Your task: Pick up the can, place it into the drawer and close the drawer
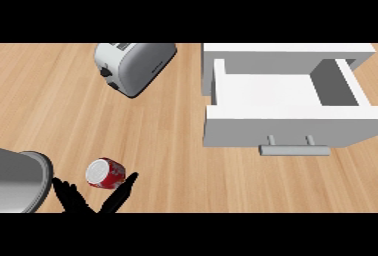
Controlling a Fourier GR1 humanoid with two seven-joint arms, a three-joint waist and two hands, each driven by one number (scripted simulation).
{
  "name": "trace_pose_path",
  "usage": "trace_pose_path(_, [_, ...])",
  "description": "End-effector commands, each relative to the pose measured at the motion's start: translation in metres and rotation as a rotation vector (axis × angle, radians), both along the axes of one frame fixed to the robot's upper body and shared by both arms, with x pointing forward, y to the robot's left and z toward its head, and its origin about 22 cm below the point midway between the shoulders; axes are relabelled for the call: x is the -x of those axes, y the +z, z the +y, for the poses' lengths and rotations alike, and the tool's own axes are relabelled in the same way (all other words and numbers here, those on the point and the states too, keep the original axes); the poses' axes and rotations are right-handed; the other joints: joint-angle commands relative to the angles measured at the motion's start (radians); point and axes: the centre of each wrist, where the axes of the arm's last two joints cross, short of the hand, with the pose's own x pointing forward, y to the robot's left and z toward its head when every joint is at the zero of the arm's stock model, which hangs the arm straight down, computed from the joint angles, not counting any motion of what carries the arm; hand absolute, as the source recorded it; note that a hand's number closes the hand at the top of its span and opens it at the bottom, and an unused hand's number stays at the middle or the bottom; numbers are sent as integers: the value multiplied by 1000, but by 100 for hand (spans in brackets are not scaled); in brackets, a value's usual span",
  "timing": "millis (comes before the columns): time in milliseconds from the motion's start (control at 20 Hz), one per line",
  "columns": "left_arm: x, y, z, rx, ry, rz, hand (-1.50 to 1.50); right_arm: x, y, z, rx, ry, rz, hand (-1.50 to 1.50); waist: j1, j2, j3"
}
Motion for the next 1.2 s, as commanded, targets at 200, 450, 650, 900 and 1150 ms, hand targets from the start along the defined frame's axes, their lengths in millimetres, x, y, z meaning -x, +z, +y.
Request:
trace_pose_path(200, [-16, -37, 12, 34, 45, -6, -150, 3, 9, 3, -2, 10, -6, -150, -5, 1, 1])
trace_pose_path(450, [0, -66, 30, 60, 44, -22, -150, -6, 9, -4, 10, -11, 5, -150, -4, 2, 1])
trace_pose_path(650, [-15, -77, 42, 42, 20, -47, -150, -25, 21, 3, 18, 4, 4, -150, -2, 3, 1])
trace_pose_path(900, [-43, -69, 43, 34, -14, -51, -150, -8, 8, -6, 24, 1, -7, -150, -7, 2, 1])
trace_pose_path(1150, [-44, -67, 53, 59, -122, -52, -150, -5, 19, 0, 24, 2, -16, -150, -6, 2, 1])
